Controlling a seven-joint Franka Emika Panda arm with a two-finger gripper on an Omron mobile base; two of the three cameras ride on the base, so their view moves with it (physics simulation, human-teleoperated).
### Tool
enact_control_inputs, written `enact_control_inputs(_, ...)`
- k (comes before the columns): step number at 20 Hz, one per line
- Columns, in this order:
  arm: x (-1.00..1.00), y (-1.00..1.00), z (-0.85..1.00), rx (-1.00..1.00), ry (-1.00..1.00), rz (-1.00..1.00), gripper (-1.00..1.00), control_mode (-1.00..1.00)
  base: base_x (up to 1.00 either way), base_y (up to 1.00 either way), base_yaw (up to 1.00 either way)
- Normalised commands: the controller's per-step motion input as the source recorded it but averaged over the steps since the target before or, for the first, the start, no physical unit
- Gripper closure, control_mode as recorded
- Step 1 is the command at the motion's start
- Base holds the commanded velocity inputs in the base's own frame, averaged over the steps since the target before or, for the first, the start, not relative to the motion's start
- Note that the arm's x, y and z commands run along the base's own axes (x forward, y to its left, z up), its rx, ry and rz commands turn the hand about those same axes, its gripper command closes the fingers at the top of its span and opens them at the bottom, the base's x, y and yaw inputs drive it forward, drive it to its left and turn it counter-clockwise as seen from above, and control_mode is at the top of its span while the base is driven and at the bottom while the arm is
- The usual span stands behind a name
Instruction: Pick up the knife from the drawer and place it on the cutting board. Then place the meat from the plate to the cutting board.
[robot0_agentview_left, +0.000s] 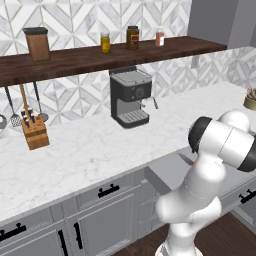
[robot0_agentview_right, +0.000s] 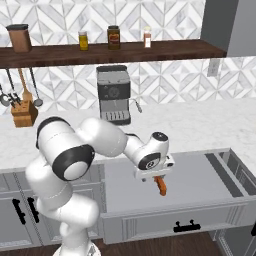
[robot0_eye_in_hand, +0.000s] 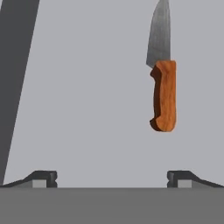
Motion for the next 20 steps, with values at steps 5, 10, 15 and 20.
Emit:
enact_control_inputs(5, 0.21, -0.11, -0.1, 0.0, 0.01, 0.0, -1.0, -1.0, 0.0, 0.0, 0.0)
enact_control_inputs(10, 0.23, -0.06, -0.18, 0.01, 0.06, 0.0, -1.0, -1.0, 0.0, 0.0, 0.0)
enact_control_inputs(15, 0.07, -0.07, -0.24, 0.04, 0.03, 0.0, -1.0, -1.0, 0.0, 0.0, 0.0)
enact_control_inputs(20, 0.05, -0.07, -0.26, 0.04, 0.02, 0.0, -1.0, -1.0, 0.0, 0.0, 0.0)
